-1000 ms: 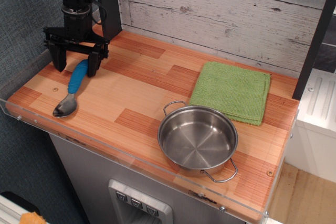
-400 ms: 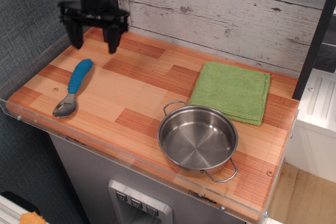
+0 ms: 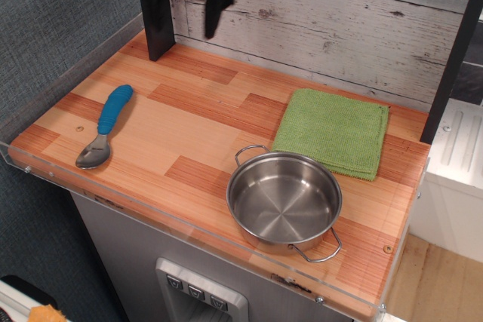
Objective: Place the blue spoon on the front left corner of the table
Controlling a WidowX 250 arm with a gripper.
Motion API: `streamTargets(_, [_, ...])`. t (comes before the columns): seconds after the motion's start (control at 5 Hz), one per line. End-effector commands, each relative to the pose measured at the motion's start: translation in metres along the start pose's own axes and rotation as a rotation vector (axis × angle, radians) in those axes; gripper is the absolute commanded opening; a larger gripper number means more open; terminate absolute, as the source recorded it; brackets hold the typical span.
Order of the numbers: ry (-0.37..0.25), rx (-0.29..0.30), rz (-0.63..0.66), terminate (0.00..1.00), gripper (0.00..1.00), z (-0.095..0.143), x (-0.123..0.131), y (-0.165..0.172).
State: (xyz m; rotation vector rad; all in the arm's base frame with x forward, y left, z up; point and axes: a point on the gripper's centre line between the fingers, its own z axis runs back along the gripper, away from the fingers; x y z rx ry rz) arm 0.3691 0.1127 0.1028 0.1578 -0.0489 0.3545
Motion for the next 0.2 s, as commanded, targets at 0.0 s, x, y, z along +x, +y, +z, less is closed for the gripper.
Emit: streamTargets(0.0, [-0.061,-0.004,0.01,1.0,1.0,0.0252,0.0089,0.0013])
